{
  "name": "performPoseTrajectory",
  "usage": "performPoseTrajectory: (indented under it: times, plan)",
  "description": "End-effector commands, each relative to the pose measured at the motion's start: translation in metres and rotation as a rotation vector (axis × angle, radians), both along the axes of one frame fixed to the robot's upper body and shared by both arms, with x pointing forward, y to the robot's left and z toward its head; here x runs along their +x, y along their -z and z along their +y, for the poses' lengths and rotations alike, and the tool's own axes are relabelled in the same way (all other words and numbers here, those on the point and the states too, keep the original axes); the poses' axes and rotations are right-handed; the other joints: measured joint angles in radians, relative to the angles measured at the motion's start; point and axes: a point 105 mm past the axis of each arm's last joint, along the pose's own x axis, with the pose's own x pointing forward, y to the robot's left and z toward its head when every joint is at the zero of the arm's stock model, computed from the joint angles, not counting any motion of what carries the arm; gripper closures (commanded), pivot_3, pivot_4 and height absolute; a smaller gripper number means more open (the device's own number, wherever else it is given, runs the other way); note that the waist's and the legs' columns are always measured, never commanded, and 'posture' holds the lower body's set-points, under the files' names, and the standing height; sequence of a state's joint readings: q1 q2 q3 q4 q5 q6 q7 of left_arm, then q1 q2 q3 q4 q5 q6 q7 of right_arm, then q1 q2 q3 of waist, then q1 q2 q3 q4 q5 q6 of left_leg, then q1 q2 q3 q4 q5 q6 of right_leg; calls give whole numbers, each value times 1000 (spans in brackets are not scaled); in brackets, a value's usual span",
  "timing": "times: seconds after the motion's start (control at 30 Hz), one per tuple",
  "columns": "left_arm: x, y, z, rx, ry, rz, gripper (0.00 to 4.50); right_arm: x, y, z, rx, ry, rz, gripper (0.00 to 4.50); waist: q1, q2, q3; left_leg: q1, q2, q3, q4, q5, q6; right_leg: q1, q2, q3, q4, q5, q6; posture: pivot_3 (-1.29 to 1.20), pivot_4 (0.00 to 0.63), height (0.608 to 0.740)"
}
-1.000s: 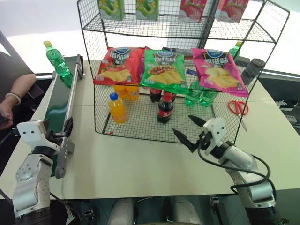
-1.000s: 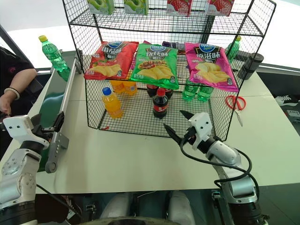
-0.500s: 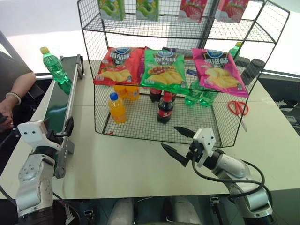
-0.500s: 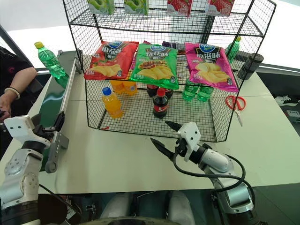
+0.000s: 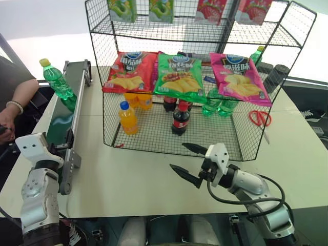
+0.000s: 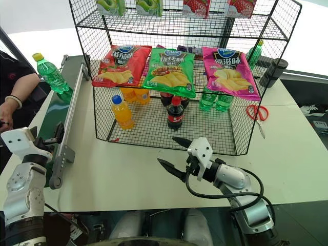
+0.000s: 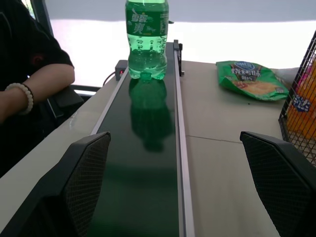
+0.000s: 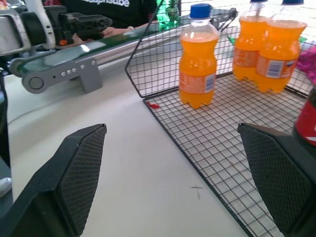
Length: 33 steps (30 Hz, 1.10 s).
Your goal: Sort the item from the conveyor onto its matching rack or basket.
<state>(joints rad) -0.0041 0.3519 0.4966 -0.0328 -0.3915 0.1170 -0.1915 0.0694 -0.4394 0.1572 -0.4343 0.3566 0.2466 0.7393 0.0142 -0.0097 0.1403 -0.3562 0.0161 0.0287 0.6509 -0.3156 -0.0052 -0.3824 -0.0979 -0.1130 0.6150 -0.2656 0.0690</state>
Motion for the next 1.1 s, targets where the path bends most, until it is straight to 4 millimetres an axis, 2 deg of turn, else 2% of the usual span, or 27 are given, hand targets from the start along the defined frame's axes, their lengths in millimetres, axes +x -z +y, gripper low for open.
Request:
performPoseTrajectory:
  times: [0.03, 0.4, 1.1]
  plan:
    - [-2, -9, 6, 22, -31, -38, 0, -2, -7, 4, 18, -23, -30, 63, 0, 0, 0, 0, 0, 0, 0, 0, 0, 0, 0, 0, 0, 0, 0, 0, 150, 730]
    - [0, -3, 5, 6, -53, -35, 0, -2, 0, 4, 30, -21, -13, 63, 0, 0, 0, 0, 0, 0, 0, 0, 0, 0, 0, 0, 0, 0, 0, 0, 150, 730]
    - [-2, -3, 14, 13, -111, -43, 0, -1, 3, 4, 41, -36, -13, 63, 0, 0, 0, 0, 0, 0, 0, 0, 0, 0, 0, 0, 0, 0, 0, 0, 150, 730]
